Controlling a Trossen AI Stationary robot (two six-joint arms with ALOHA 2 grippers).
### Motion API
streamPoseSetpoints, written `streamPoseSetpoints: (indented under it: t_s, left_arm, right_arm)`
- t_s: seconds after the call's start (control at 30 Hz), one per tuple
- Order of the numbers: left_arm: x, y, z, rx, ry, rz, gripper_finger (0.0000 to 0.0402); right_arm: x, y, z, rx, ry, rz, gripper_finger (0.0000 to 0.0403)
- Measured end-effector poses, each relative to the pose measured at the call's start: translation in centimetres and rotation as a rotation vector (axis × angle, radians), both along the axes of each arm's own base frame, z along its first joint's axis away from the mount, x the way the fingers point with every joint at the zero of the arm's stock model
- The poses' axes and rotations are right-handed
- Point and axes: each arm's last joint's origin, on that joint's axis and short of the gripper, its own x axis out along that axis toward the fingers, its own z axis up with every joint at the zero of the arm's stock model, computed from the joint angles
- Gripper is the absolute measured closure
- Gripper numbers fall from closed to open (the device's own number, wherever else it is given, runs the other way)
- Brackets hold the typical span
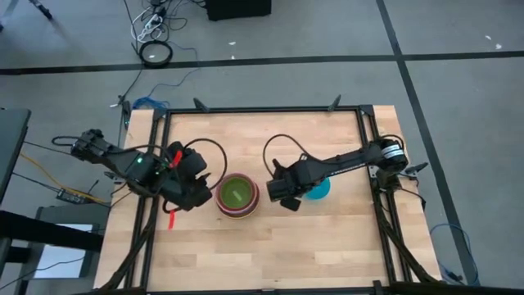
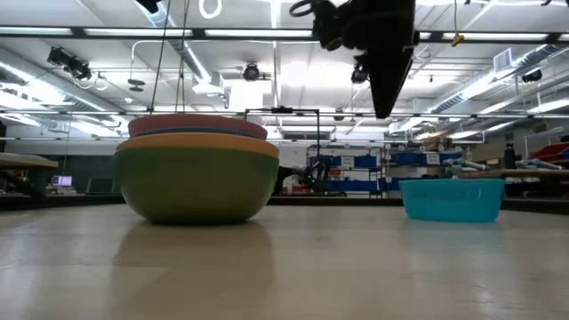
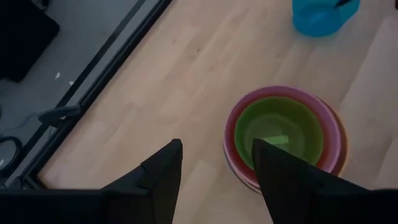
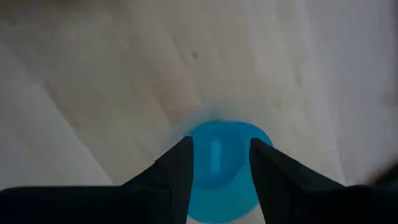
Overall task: Nest bowls inside each other
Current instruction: Stack the blue bowl on top of the green bowl
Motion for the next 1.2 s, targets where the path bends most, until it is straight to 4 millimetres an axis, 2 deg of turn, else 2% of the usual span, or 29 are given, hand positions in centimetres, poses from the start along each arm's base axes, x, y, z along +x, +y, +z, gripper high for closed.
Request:
streamPoseSetpoints:
  t_s: [0.17, 0.33, 0.5, 0.83, 1.2]
  left_arm:
    - [-0.3, -0.6, 0.0, 0.015, -0.019, -0.003, 0.0199]
    - [-0.5, -0.9, 0.1, 0.029, -0.042, 0.003, 0.0199]
    - [-0.5, -0.9, 0.1, 0.028, -0.045, 0.002, 0.0199]
    - [-0.5, -0.8, 0.2, 0.064, -0.064, 0.013, 0.0199]
    - [-0.5, -0.8, 0.2, 0.068, -0.066, 0.014, 0.0199]
  right_arm:
    - [-1.6, -0.2, 2.3, 0.042, -0.045, -0.066, 0.026]
    - [-2.6, -0.3, 2.5, 0.102, -0.021, -0.086, 0.0264]
    - [-4.3, -0.6, -0.4, 0.142, 0.066, -0.138, 0.0268]
    - [-5.3, -0.7, -4.5, 0.343, -0.156, -0.129, 0.0264]
    - [-6.6, -2.8, -10.1, 0.334, -0.202, -0.171, 0.0257]
